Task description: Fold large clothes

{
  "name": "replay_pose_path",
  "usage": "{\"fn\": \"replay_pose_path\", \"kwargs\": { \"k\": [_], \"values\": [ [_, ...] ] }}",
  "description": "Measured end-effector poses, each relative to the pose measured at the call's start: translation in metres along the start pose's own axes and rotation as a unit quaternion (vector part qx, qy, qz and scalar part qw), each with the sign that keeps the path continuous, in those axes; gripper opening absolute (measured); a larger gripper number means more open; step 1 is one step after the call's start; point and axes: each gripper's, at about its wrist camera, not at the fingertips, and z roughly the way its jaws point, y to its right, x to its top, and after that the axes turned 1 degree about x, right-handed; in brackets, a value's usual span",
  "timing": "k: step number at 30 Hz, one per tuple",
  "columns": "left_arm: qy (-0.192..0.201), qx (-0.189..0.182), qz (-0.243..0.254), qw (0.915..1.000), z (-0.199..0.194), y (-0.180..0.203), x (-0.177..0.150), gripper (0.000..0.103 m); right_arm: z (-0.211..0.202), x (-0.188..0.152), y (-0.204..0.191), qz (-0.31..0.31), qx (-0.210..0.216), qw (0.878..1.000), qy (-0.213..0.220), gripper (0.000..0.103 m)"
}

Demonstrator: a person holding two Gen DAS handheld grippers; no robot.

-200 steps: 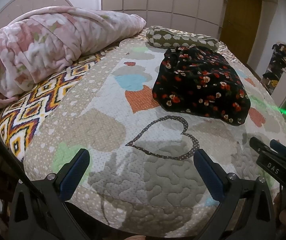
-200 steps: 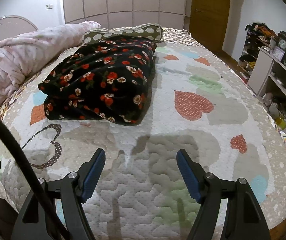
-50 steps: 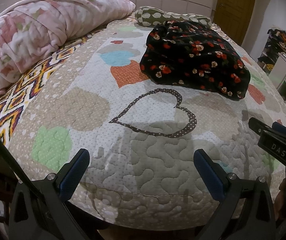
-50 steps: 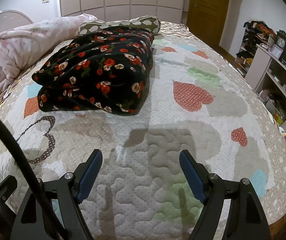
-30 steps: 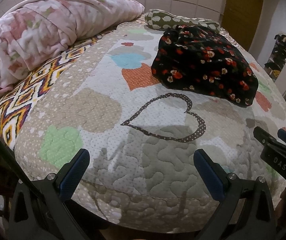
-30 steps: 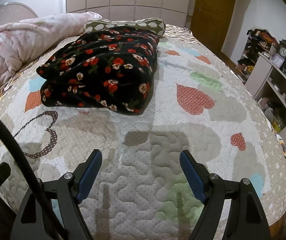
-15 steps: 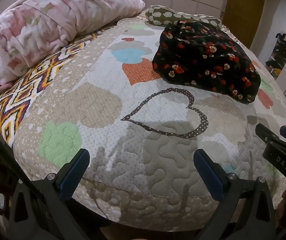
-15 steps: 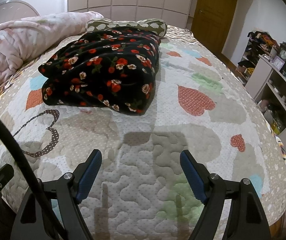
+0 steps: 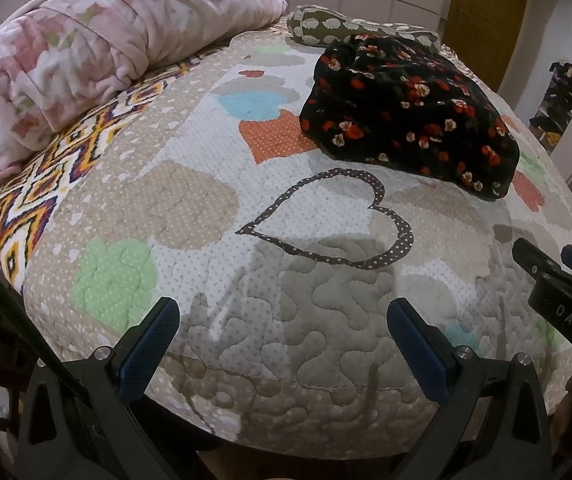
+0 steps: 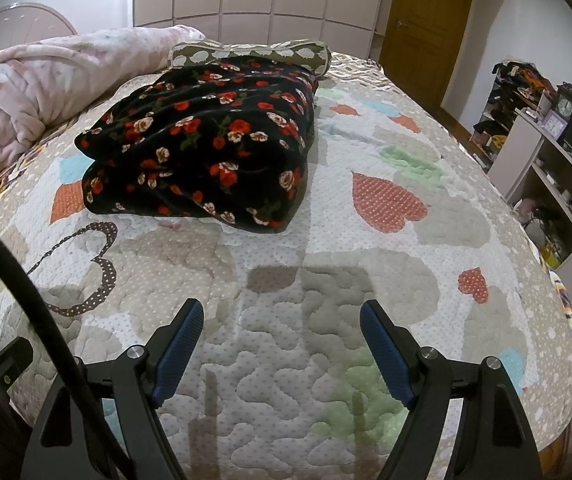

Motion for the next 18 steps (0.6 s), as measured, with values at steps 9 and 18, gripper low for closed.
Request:
{"fn": "replay_pose_path", "kwargs": {
  "k": [9,18],
  "values": [
    [-0.007,-0.006,-0.014,0.9999,0.004,-0.010,0.006,0.103,-0.006,0.002,-0.003,-0.001,-0.001,1.000,0.008,0.084],
    [0.012,0.003,-0.027,0.9996,-0.003,-0.019,0.042,0.103,-0.010,0.027,-0.017,-0.023,0.024,0.999,0.018,0.085]
  ]
}}
